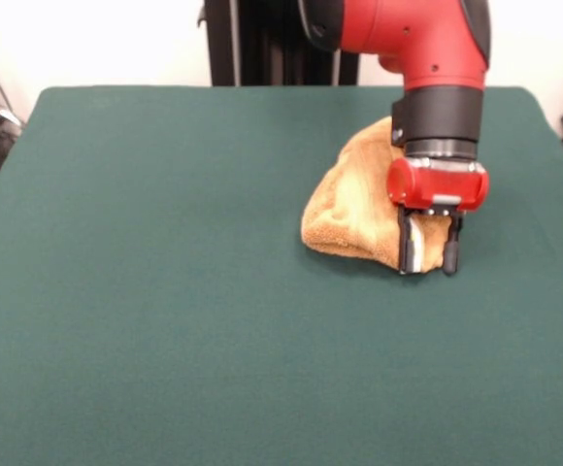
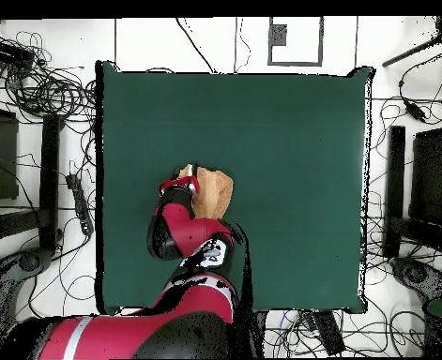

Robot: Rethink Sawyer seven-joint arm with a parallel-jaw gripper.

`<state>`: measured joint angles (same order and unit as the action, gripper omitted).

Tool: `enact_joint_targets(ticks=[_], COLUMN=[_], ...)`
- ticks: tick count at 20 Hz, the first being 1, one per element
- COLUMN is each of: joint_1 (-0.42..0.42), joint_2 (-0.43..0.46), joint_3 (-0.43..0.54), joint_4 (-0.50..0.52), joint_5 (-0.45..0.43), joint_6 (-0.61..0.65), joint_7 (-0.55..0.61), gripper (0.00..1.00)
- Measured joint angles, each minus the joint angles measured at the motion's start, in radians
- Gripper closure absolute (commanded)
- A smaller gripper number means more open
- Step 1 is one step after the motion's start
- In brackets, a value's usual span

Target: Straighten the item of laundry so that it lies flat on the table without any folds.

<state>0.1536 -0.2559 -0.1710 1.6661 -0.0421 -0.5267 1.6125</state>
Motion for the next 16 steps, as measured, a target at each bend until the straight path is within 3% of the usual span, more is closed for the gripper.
enact_joint_targets(ticks=[16], joint_1=[-0.054], joint_2=[-0.022], joint_3=[0.041], joint_4=[0.017], joint_5=[-0.012], joint_6=[0.020], joint_7=[0.000], gripper=[0.00])
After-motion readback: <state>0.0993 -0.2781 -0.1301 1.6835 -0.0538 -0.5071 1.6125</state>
